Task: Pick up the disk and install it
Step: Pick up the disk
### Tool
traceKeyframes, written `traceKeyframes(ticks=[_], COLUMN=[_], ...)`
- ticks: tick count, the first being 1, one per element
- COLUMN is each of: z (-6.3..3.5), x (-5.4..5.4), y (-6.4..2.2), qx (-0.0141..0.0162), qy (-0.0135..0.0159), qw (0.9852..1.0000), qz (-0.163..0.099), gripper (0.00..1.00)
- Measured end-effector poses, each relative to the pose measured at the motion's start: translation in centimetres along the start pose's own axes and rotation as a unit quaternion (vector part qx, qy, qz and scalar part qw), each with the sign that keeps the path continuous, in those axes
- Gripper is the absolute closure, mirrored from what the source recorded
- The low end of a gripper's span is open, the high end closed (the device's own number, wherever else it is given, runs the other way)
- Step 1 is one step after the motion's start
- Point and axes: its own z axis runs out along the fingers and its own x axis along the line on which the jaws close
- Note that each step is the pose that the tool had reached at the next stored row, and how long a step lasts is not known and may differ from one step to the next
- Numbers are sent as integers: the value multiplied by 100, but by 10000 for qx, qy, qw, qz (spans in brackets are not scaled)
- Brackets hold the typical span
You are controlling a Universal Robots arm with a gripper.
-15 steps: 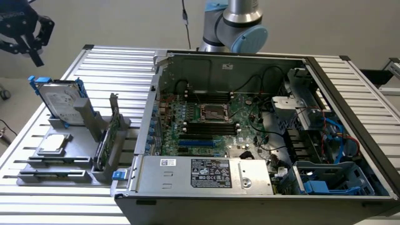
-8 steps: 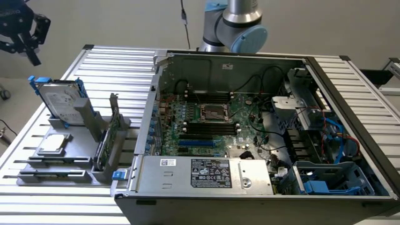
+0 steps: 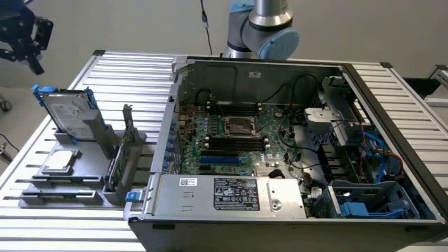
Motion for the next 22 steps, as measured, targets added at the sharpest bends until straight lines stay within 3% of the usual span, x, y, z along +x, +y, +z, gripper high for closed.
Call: traceKeyframes(ticks=[6,11,17,22], z=[34,61,78,89], x=[0,0,0,0], y=[0,-1,-1,-2], qx=[4,6,10,25], qy=[15,28,42,49], qw=[9985,9950,9880,9800], qz=[-544,-997,-1541,-1989], gripper=[89,89,89,89])
